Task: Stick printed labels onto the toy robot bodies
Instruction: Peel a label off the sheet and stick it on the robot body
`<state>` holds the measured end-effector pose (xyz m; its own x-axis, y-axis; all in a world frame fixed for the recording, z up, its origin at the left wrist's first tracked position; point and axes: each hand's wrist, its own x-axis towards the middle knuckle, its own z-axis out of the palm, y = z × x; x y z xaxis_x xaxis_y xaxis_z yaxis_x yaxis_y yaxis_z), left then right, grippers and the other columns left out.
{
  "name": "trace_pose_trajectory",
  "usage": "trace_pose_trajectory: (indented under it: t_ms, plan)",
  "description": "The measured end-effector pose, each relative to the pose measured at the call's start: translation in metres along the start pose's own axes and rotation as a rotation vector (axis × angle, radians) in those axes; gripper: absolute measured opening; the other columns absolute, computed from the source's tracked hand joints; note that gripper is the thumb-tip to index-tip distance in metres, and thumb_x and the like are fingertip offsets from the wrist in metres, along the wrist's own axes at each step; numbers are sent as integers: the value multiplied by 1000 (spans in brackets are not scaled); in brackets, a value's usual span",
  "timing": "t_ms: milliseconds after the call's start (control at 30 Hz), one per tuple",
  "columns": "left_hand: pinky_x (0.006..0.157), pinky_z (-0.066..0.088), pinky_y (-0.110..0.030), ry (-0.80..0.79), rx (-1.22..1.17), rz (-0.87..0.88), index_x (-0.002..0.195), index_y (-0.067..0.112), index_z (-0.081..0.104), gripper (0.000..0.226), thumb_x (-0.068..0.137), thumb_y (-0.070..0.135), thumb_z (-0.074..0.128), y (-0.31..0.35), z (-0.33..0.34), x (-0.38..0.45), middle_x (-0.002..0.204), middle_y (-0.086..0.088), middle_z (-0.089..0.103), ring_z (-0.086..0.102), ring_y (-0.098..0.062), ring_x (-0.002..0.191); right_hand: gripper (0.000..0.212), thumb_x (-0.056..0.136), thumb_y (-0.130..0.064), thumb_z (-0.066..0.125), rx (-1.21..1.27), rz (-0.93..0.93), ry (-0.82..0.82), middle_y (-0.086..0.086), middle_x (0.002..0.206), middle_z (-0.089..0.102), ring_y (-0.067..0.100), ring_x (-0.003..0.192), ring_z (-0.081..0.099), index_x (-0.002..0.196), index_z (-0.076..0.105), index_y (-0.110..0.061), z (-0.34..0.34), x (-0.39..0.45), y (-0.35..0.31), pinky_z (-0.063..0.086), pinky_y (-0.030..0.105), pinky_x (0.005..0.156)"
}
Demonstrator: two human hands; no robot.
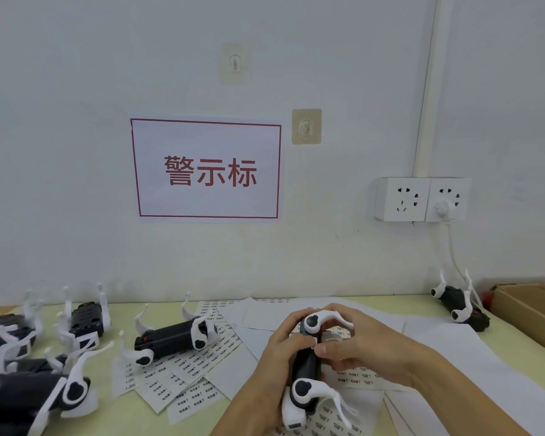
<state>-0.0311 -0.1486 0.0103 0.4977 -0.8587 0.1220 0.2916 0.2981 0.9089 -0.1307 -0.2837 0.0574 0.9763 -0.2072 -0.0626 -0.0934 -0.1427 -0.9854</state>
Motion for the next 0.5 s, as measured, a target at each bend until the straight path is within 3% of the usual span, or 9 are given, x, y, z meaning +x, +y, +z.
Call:
trace_pose_trajectory:
  t_ms: [133,233,367,500]
  plan:
    - [60,46,-31,-11,-6,-5,121,10,64,52,69,10,59,1,1,-1,102,-24,65,55,-32,81,31,77,-8,77,-17,-1,-1,-3,84,66,16,70,59,105,64,-14,0,-1,-2,49,25,67]
    - [59,48,-29,-55,2,4,122,9,62,53,70,9,59,2,0,-4,103,-22,66,60,-31,77,27,85,-6,73,6,10,-7,-3,86,67,17,71,58,109,64,-13,-2,-1,-2,48,25,66]
    - [59,49,-29,-105,14,8,125,9,62,57,68,9,59,3,-1,-7,107,-20,67,64,-33,78,31,79,-15,76,34,12,28,4,91,67,19,72,58,107,65,-10,-1,1,0,48,26,63]
    - [58,48,-29,-99,19,2,125,9,62,56,70,8,57,3,-1,-7,106,-21,67,64,-34,78,31,78,-11,74,46,-18,21,8,89,65,21,72,56,107,64,-5,-2,3,2,45,30,64]
